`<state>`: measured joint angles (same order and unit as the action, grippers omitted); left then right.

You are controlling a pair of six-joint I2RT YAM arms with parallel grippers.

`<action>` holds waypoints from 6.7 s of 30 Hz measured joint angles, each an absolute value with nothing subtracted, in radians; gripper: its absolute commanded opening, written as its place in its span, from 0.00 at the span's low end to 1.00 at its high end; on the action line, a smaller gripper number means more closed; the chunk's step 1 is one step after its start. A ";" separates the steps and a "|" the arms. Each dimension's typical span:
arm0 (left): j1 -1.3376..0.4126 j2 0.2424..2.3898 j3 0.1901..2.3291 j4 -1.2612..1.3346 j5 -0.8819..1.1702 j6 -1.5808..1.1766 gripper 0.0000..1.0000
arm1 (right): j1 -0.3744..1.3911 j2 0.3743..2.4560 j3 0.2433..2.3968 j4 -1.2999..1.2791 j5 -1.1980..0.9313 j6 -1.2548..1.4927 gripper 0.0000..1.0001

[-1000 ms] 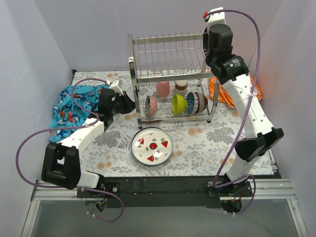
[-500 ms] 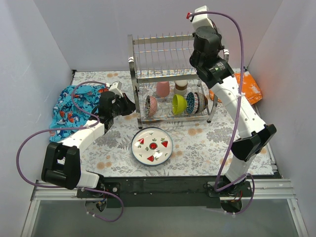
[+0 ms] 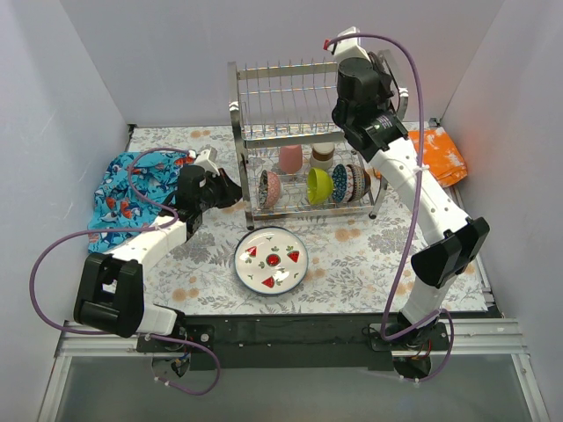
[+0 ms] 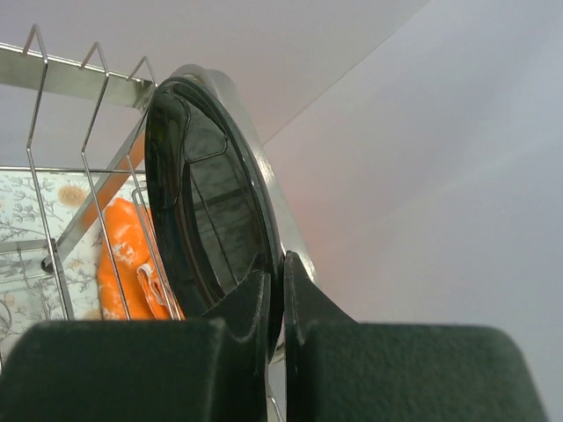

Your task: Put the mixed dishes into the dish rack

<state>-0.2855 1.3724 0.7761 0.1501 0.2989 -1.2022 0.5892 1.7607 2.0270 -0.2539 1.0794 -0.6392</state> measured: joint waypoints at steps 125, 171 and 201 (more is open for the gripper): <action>-0.274 1.149 0.835 -0.539 0.772 -0.488 0.00 | 0.664 1.583 0.927 0.018 -0.793 -0.100 0.54; -0.278 1.077 0.760 -0.020 -0.056 -0.914 0.00 | 0.550 1.332 2.008 -0.434 0.161 -0.264 0.01; -0.278 1.051 0.675 0.031 0.096 -1.075 0.00 | 0.653 1.635 1.980 -0.029 0.939 -0.641 0.01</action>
<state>-0.2783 1.0512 0.6754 0.0311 0.0956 -1.0752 0.6529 1.6352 1.9804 -0.0292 0.9386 -0.6411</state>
